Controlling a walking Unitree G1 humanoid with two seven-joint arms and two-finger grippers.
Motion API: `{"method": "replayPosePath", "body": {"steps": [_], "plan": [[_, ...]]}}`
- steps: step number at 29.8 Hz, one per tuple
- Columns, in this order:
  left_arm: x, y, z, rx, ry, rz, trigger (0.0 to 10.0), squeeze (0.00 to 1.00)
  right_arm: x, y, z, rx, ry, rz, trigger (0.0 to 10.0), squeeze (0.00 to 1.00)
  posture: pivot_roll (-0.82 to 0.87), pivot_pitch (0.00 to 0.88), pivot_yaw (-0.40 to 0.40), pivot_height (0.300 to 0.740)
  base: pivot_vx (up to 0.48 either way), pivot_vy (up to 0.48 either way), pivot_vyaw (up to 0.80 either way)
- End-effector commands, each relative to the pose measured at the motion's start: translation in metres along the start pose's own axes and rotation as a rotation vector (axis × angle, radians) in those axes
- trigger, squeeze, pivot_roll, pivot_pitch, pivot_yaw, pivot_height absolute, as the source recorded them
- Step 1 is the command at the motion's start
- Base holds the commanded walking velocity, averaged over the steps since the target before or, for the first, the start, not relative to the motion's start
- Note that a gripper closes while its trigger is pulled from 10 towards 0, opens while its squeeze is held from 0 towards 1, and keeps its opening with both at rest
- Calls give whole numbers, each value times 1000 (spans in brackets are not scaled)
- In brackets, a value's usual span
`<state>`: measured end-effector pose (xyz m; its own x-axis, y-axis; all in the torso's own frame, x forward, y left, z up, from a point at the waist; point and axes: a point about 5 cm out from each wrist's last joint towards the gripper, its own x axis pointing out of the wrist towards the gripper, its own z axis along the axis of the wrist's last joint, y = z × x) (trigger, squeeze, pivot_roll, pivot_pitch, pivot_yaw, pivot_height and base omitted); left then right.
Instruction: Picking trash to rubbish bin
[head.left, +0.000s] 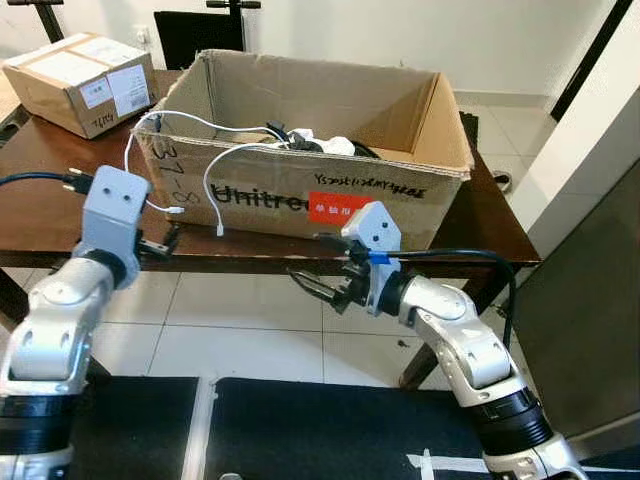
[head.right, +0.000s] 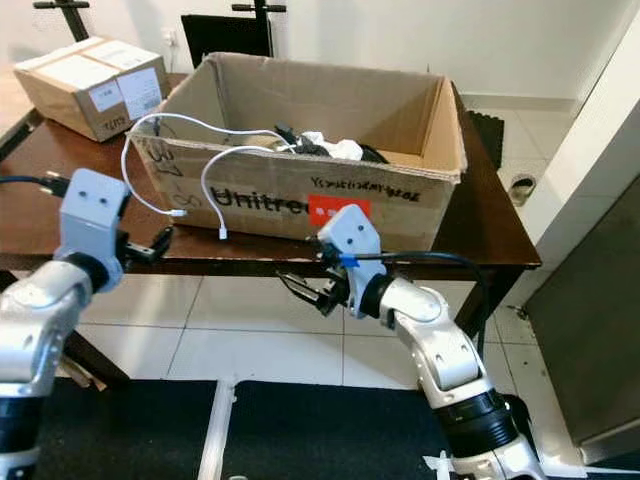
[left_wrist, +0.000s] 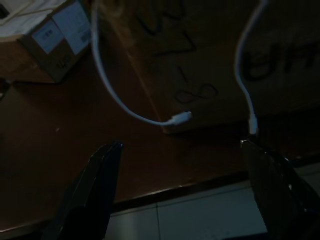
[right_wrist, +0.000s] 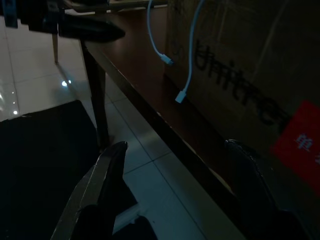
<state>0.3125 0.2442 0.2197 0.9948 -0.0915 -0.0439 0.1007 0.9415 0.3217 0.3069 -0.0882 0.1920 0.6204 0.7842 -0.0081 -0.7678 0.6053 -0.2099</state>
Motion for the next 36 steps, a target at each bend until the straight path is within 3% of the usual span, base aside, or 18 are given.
{"method": "replayPosePath", "body": {"steps": [1, 12, 13, 14, 15, 19, 20, 36], "plan": [[-1, 6, -1, 1, 9, -2, 10000, 0, -1, 2, -1, 9, 8, -4, 10000, 0, 23, 113, 12, 740, 0, 0, 0], [3, -1, -4, -51, -13, -102, 10000, 0, -1, 0, -17, 59, 96, -70, 10000, 0, 27, 121, 6, 740, 0, 0, 0], [7, 1, -5, -64, -35, -107, 10000, 976, -1, 0, -18, 62, 96, -75, 10000, 0, 29, 122, -1, 740, 0, 0, 0], [7, 1, -5, -64, -35, -107, 10000, 976, -1, 0, -18, 62, 96, -75, 10000, 0, 29, 122, -1, 740, 0, 0, 0], [17, 5, -11, -85, -36, -99, 10000, 1000, 0, 1, -19, 63, 96, -83, 10000, 0, 28, 123, -2, 740, 0, 0, 0], [27, -1, -10, -74, -50, -171, 10000, 1000, 1, 1, -18, 61, 90, -92, 10000, 0, 15, 129, 7, 740, 0, 0, 0], [29, -5, -9, -74, -35, -186, 10000, 0, 1, 0, -17, 62, 87, -98, 10000, 0, 12, 131, 11, 740, 0, 0, 0], [28, -27, -6, -136, -99, -273, 10000, 0, -1, -3, -16, 83, 87, -137, 10000, 0, 16, 131, 9, 740, 32, 0, 0]]}}
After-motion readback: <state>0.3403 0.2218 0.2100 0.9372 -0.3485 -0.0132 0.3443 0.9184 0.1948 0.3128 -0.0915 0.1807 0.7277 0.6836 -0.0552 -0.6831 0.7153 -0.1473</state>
